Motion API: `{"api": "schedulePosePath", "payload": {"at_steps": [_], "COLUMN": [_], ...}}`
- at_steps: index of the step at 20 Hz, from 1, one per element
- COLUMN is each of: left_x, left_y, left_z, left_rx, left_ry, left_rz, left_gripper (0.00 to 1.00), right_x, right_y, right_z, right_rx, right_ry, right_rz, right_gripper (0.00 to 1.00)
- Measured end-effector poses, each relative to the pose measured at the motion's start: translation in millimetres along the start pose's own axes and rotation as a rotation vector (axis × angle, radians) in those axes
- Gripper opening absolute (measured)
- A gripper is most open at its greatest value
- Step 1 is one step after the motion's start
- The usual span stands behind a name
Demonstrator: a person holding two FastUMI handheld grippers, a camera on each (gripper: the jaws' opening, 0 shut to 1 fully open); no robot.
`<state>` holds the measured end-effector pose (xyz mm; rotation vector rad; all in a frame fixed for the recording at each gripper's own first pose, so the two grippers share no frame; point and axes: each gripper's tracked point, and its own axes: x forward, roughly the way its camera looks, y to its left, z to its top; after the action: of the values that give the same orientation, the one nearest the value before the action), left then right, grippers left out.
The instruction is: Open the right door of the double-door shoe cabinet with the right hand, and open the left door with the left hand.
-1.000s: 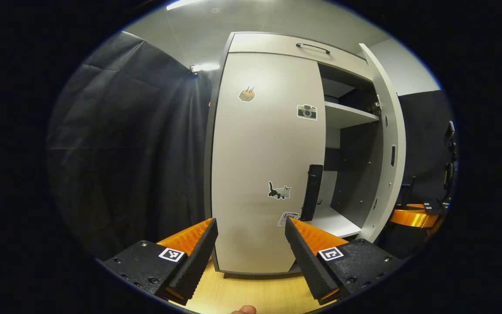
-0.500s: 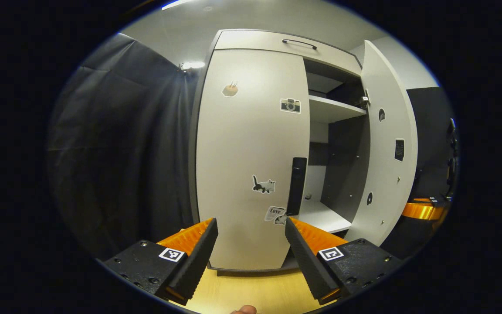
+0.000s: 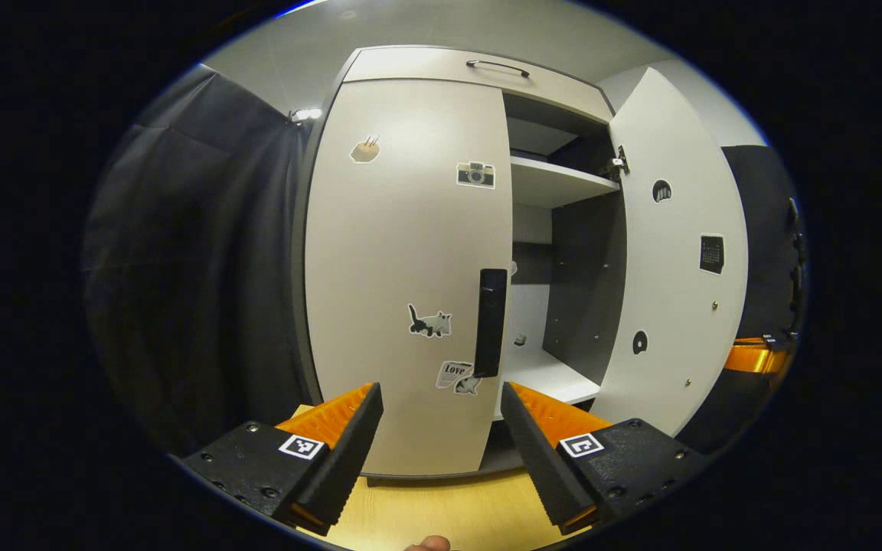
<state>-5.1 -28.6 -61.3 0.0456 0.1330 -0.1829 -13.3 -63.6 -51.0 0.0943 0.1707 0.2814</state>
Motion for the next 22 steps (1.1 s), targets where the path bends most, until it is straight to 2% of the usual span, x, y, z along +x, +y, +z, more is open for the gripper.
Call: {"api": "schedulePosePath", "payload": {"at_steps": [3,6,12,16,22], "left_x": [8.7,17.5,48.7,74.3,112.4], "left_y": [-12.4,-22.1,-34.3,-38.7,-44.6], "left_z": [-2.2,-1.5,5.6,10.9,18.8], "left_rx": [-0.006,0.002,0.023,0.020,0.036], "left_ry": [0.006,-0.001,-0.020,-0.023,-0.042], "left_rz": [-0.032,-0.059,-0.074,-0.066,-0.048], "left_gripper": [0.96,0.96,0.96,0.96,0.96], "right_x": [-13.6,-27.8,-89.3,-118.0,-149.0], "right_y": [-6.3,-23.2,-88.7,-79.8,-110.6], "right_z": [0.6,4.8,26.9,17.4,5.8], "right_rx": [-0.008,-0.037,-0.006,0.047,0.098], "right_ry": [-0.019,-0.029,-0.064,-0.111,-0.122], "right_rz": [-0.048,-0.132,-0.218,-0.266,-0.385], "right_gripper": [0.17,0.17,0.17,0.15,0.15]}}
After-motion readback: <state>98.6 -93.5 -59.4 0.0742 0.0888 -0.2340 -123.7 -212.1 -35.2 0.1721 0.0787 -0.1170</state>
